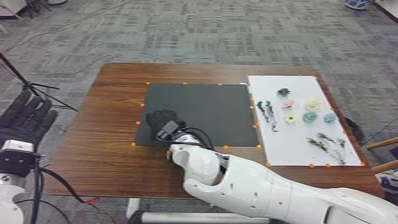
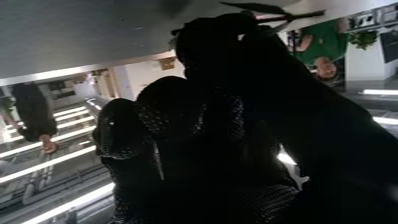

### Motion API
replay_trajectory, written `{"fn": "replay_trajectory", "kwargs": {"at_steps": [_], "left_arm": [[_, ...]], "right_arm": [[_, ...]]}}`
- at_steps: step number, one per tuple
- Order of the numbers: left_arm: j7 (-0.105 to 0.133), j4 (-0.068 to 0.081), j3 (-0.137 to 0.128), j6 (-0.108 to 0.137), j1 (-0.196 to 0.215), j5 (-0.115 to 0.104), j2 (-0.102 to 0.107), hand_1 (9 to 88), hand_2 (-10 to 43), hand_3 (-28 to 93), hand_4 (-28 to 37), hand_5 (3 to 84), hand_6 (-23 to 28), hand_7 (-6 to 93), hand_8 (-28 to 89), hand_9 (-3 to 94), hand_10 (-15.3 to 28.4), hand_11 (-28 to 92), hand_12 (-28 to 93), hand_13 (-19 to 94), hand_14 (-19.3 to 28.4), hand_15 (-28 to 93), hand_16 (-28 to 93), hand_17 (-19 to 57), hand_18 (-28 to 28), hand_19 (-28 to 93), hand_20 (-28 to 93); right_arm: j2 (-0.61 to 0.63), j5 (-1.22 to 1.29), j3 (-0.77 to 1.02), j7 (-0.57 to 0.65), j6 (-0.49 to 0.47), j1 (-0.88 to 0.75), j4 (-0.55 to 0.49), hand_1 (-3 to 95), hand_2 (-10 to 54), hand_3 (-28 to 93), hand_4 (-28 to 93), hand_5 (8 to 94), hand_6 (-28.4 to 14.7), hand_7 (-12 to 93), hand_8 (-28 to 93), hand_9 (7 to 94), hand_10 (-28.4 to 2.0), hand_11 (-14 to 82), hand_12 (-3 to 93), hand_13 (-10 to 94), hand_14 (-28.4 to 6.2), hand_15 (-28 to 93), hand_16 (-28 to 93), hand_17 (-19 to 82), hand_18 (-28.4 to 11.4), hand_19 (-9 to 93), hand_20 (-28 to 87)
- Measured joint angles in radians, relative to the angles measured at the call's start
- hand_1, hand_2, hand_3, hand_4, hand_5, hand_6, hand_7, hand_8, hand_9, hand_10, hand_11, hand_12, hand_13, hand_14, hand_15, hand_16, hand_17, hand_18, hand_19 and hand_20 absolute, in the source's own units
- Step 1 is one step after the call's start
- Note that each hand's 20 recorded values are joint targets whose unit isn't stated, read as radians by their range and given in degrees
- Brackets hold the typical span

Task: Arrange flowers

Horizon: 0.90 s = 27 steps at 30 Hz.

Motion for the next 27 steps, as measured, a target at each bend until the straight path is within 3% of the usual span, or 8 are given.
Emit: {"fn": "replay_trajectory", "kwargs": {"at_steps": [5, 11, 21, 27], "left_arm": [[-0.001, 0.002, 0.005, 0.000, -0.008, 0.001, 0.001, 20.8, 18.7, 66, -28.3, 35.4, 7.8, 7.8, -6, 30.8, 13.5, 12, 13, 22, 12.8, 22, -3, -2.2, 8.4, 19, 11], [-0.002, 0.003, 0.011, 0.000, -0.017, 0.002, 0.002, 20.7, 18.2, 67, -28.3, 35.3, 7.8, 8.0, -6, 30.8, 13.5, 12, 13, 21, 13.1, 23, -3, -2.6, 8.8, 19, 11], [0.004, 0.000, 0.002, 0.001, -0.006, 0.001, 0.002, 21.8, 16.8, 67, -28.3, 35.3, 7.8, 8.2, -6, 30.7, 13.4, 12, 13, 21, 13.2, 23, -3, -2.9, 9.1, 20, 11], [0.006, 0.000, -0.002, 0.002, -0.001, 0.000, 0.001, 21.9, 16.8, 67, -28.3, 35.3, 7.7, 8.3, -6, 30.7, 13.4, 12, 13, 21, 13.2, 24, -3, -2.9, 9.3, 20, 11]], "right_arm": [[-0.005, -0.003, 0.004, 0.009, -0.007, -0.001, 0.004, 55.4, -9.5, 76, -26, 60.6, -0.2, 72, 17, 88.3, -7.2, 21.1, 51.9, 80, -5.5, 56, 52, 48, -23.7, 93, 40], [-0.014, -0.018, 0.006, 0.062, -0.030, -0.002, 0.004, 51.1, -9.5, 74, -28, 59.6, -1.6, 71, 18, 86.7, -8.4, 22.4, 51.5, 77, -8.2, 61, 43, 47, -24.8, 93, 39], [-0.019, -0.038, 0.029, 0.115, -0.087, -0.014, -0.001, 40.3, -9.5, 75, -28, 59.8, -4.5, 67, 18, 81.2, -13.1, 39.1, 33.3, 77, -9.0, 62, 42, 46, -25.6, 93, 38], [-0.015, -0.037, 0.039, 0.127, -0.110, -0.022, -0.013, 35.4, -9.5, 75, -28, 60.3, -6.1, 65, 12, 80.7, -13.7, 39.8, 30.9, 76, -9.9, 62, 41, 46, -26.2, 93, 38]]}}
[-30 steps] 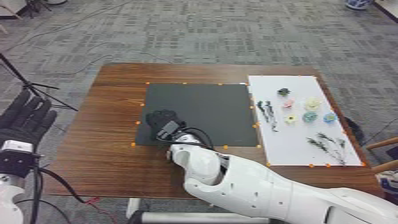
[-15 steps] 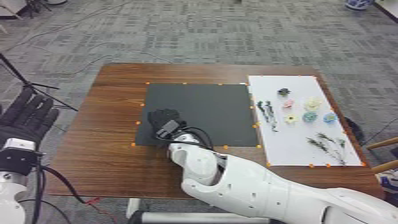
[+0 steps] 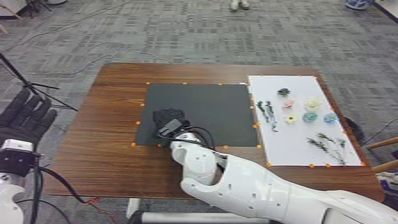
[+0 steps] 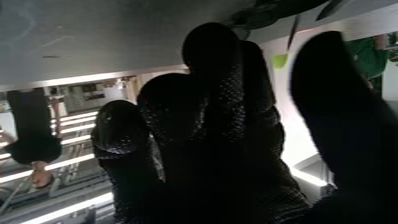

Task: Arrange flowers

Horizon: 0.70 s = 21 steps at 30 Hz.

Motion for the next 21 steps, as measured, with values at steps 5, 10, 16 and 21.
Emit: {"fn": "replay_trajectory", "kwargs": {"at_steps": [5, 10, 16, 21], "left_arm": [[0.000, -0.002, -0.004, 0.001, 0.004, 0.000, -0.003, 21.8, 16.9, 67, -28.3, 35.3, 7.7, 8.2, -7, 30.8, 13.4, 12, 13, 21, 13.2, 24, -3, -3.0, 9.3, 20, 11], [0.002, -0.005, -0.012, 0.002, 0.014, 0.000, -0.006, 21.9, 17.0, 67, -28.3, 35.4, 7.8, 8.2, -7, 30.8, 13.4, 12, 13, 21, 13.3, 24, -3, -3.0, 9.4, 20, 11], [0.003, -0.005, -0.012, 0.003, 0.015, -0.001, -0.007, 22.0, 17.2, 67, -28.3, 35.4, 7.8, 8.2, -6, 30.8, 13.4, 12, 13, 21, 13.2, 24, -3, -3.0, 9.4, 20, 11], [0.000, -0.005, -0.014, 0.004, 0.015, -0.001, -0.014, 21.5, 18.3, 66, -28.3, 35.4, 7.8, 8.2, -6, 30.8, 13.4, 12, 13, 21, 13.3, 24, -3, -3.0, 9.4, 20, 11]], "right_arm": [[0.006, -0.008, -0.001, 0.012, 0.000, -0.006, -0.012, 31.6, -9.5, 76, -26, 60.4, -7.4, 71, -17, 80.1, -14.3, 39.4, 30.3, 75, -10.5, 63, 40, 45, -26.7, 93, 38], [0.009, -0.003, 0.011, 0.017, 0.012, -0.018, -0.019, 30.6, -9.5, 74, -25, 60.8, -7.9, 68, -19, 81.2, -14.8, 34.3, 26.9, 75, -10.5, 62, 40, 45, -26.8, 93, 38], [0.017, -0.005, 0.025, 0.017, 0.017, -0.032, -0.038, 29.2, -9.5, 73, -22, 61.3, -8.6, 61, -19, 80.5, -15.9, 27.7, 23.0, 75, -10.9, 61, 38, 45, -27.1, 93, 36], [0.023, -0.003, 0.107, 0.011, 0.018, -0.083, -0.079, 26.9, -9.5, 71, -22, 63.1, -7.7, 40, -13, 77.7, -17.7, 25.5, 21.4, 73, -12.3, 60, 35, 43, -27.6, 93, 35]]}}
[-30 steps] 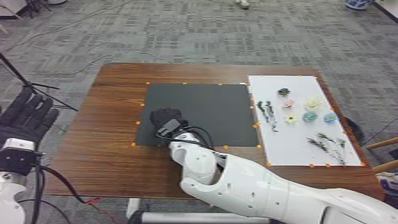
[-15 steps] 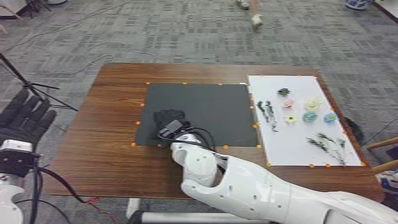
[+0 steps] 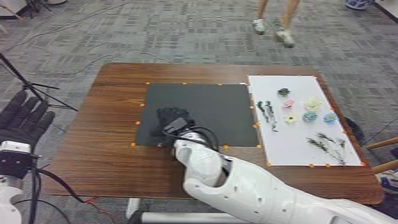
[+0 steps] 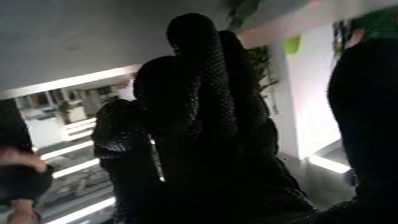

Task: Arrange flowers

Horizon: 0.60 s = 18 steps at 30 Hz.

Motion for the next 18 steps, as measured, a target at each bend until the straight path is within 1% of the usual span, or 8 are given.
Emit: {"fn": "replay_trajectory", "kwargs": {"at_steps": [2, 5, 9, 12, 15, 18], "left_arm": [[0.000, 0.000, -0.005, 0.001, 0.001, 0.000, -0.002, 21.3, 18.4, 66, -28.3, 35.4, 7.8, 8.2, -6, 30.8, 13.4, 12, 13, 21, 13.3, 24, -3, -3.0, 9.4, 20, 11], [0.000, 0.000, -0.014, 0.001, 0.005, -0.001, -0.004, 21.1, 18.6, 66, -28.3, 35.4, 7.8, 8.1, -6, 30.8, 13.4, 12, 13, 21, 13.3, 24, -3, -2.9, 9.4, 20, 11], [-0.002, 0.000, -0.018, 0.001, 0.004, 0.000, -0.008, 21.3, 18.8, 65, -28.3, 35.6, 7.7, 7.8, -7, 31.1, 13.4, 12, 12, 22, 12.8, 22, -4, -2.8, 9.4, 20, 11], [-0.001, 0.001, -0.023, 0.000, 0.003, 0.002, -0.008, 21.4, 19.2, 64, -28.3, 35.7, 7.2, 7.7, -7, 31.8, 12.6, 11, 11, 22, 11.8, 20, -4, -2.5, 9.0, 19, 10], [-0.001, 0.001, -0.033, 0.000, 0.003, 0.012, -0.007, 21.2, 19.4, 64, -28.3, 35.8, 7.2, 7.5, -7, 31.7, 12.5, 11, 11, 22, 11.5, 20, -4, -2.4, 8.9, 19, 10], [0.000, 0.001, -0.045, -0.003, 0.003, 0.023, -0.003, 20.9, 19.4, 64, -28.3, 35.8, 7.2, 7.4, -7, 31.6, 12.6, 11, 11, 22, 11.5, 20, -4, -2.3, 8.7, 19, 10]], "right_arm": [[0.006, 0.005, 0.064, -0.009, -0.004, -0.040, -0.038, 26.1, -9.5, 71, -22, 62.8, -8.4, 34, -10, 75.8, -18.4, 24.4, 20.8, 72, -13.0, 60, 33, 42, -27.8, 93, 35], [0.016, 0.013, 0.140, -0.018, -0.019, -0.089, -0.095, 25.4, -9.5, 70, -22, 62.1, -9.3, 27, -8, 74.2, -19.0, 23.2, 20.2, 72, -13.3, 60, 32, 42, -28.0, 93, 35], [0.032, 0.025, 0.223, -0.018, -0.026, -0.141, -0.158, 25.9, -9.5, 70, -21, 61.9, -9.6, 24, -7, 72.8, -19.7, 22.0, 19.6, 70, -14.0, 60, 32, 41, -28.2, 93, 35], [0.045, 0.026, 0.313, -0.012, -0.021, -0.197, -0.217, 26.3, -9.5, 70, -21, 62.2, -9.8, 23, -7, 72.2, -20.0, 21.3, 19.3, 70, -14.1, 60, 31, 41, -28.3, 93, 35], [0.077, 0.026, 0.400, 0.000, -0.001, -0.254, -0.291, 26.9, -9.5, 70, -21, 62.4, -10.0, 22, -7, 71.9, -20.2, 20.9, 19.2, 69, -14.3, 60, 31, 40, -28.3, 93, 35], [0.128, 0.026, 0.474, 0.011, 0.049, -0.303, -0.365, 28.0, -9.5, 71, -21, 62.2, -10.4, 20, -6, 70.9, -20.4, 20.3, 19.0, 68, -14.9, 59, 30, 39, -28.3, 92, 34]]}}
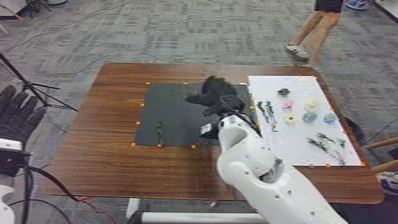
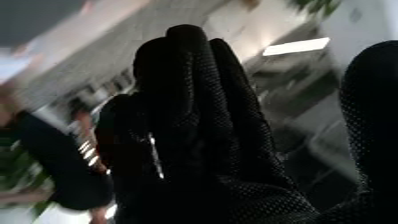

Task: Arrange flowers

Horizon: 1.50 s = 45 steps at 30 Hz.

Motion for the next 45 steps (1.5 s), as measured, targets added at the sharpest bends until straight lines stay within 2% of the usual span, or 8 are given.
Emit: {"fn": "replay_trajectory", "kwargs": {"at_steps": [2, 5, 8, 12, 18, 23, 29, 45], "left_arm": [[0.001, 0.000, -0.006, -0.001, 0.000, 0.004, 0.003, 20.8, 19.5, 64, -28.3, 35.6, 7.1, 7.2, -7, 31.6, 12.7, 10, 11, 22, 11.5, 20, -4, -2.2, 8.6, 19, 10], [0.005, -0.002, -0.011, -0.002, 0.000, 0.004, 0.008, 20.8, 19.5, 64, -28.3, 35.6, 7.2, 7.0, -6, 31.5, 12.8, 10, 11, 22, 11.6, 20, -4, -2.1, 8.5, 18, 10], [0.011, -0.004, -0.017, -0.001, 0.001, 0.004, 0.011, 21.1, 19.8, 63, -28.3, 35.5, 7.2, 6.7, -6, 31.1, 12.8, 10, 11, 22, 11.5, 19, -4, -2.1, 8.4, 18, 10], [0.017, -0.008, -0.019, 0.001, 0.001, 0.004, 0.014, 21.9, 20.5, 60, -28.3, 35.1, 7.1, 5.7, -7, 30.2, 12.3, 8, 11, 20, 10.7, 17, -4, -2.2, 8.3, 18, 10], [0.019, -0.013, -0.019, 0.007, 0.000, 0.026, 0.017, 20.7, 20.7, 61, -28.3, 34.4, 6.7, 5.2, -6, 29.1, 11.9, 8, 10, 18, 9.8, 15, -4, -2.5, 7.9, 17, 11], [0.019, -0.019, -0.020, 0.014, -0.004, 0.041, 0.017, 20.3, 20.6, 62, -28.3, 34.4, 6.8, 5.3, -6, 29.2, 12.1, 8, 11, 18, 10.0, 15, -3, -2.5, 7.9, 18, 11], [0.021, -0.035, -0.046, 0.019, 0.015, 0.043, 0.010, 20.3, 19.8, 63, -28.3, 34.4, 7.1, 5.8, -6, 29.2, 12.5, 8, 11, 19, 10.3, 16, -3, -2.5, 7.9, 18, 11], [0.027, -0.047, -0.081, 0.022, 0.064, 0.045, -0.006, 20.3, 19.3, 65, -28.3, 34.8, 7.4, 6.9, -6, 29.3, 13.1, 9, 12, 20, 10.9, 17, -3, -2.3, 7.8, 18, 11]], "right_arm": [[0.035, 0.002, 0.054, 0.006, 0.038, -0.033, -0.043, 29.0, -9.5, 71, -21, 61.8, -10.6, 19, -6, 70.2, -20.5, 19.8, 18.9, 68, -15.3, 59, 30, 39, -28.2, 92, 33], [0.084, 0.002, 0.139, 0.018, 0.043, -0.082, -0.097, 30.6, -9.5, 72, -21, 61.8, -10.9, 17, -6, 69.0, -20.9, 19.1, 18.6, 67, -15.2, 58, 29, 38, -28.3, 91, 32], [0.138, 0.002, 0.202, 0.030, 0.005, -0.120, -0.142, 31.7, -9.5, 72, -21, 61.6, -11.1, 16, -6, 66.9, -21.4, 17.8, 18.0, 64, -16.0, 58, 29, 36, -28.2, 90, 32], [0.211, 0.000, 0.254, 0.043, -0.092, -0.153, -0.180, 34.6, -9.5, 73, -22, 61.1, -11.3, 13, -6, 64.6, -21.6, 15.7, 17.3, 63, -16.1, 57, 28, 35, -28.3, 89, 32], [0.286, 0.001, 0.347, 0.070, -0.224, -0.199, -0.181, 37.7, -9.5, 75, -26, 59.9, -11.9, 11, -7, 59.5, -22.7, 12.7, 16.2, 61, -16.3, 58, 26, 34, -28.4, 88, 32], [0.326, 0.001, 0.486, 0.121, -0.356, -0.307, -0.201, 37.9, -9.5, 75, -27, 59.7, -12.5, 9, -7, 58.9, -23.3, 11.7, 15.8, 61, -16.6, 61, 26, 34, -28.4, 89, 33], [0.401, -0.003, 0.550, 0.206, -0.380, -0.425, -0.198, 38.3, -9.5, 73, -28, 63.5, -12.8, 9, -7, 62.1, -22.6, 12.2, 15.7, 63, -15.9, 62, 26, 35, -28.4, 90, 34], [0.439, 0.007, 0.733, 0.305, -0.497, -0.582, -0.196, 41.2, -9.5, 69, -28, 67.3, -12.1, 8, -7, 64.4, -21.9, 13.0, 16.1, 64, -15.3, 64, 27, 36, -28.4, 91, 35]]}}
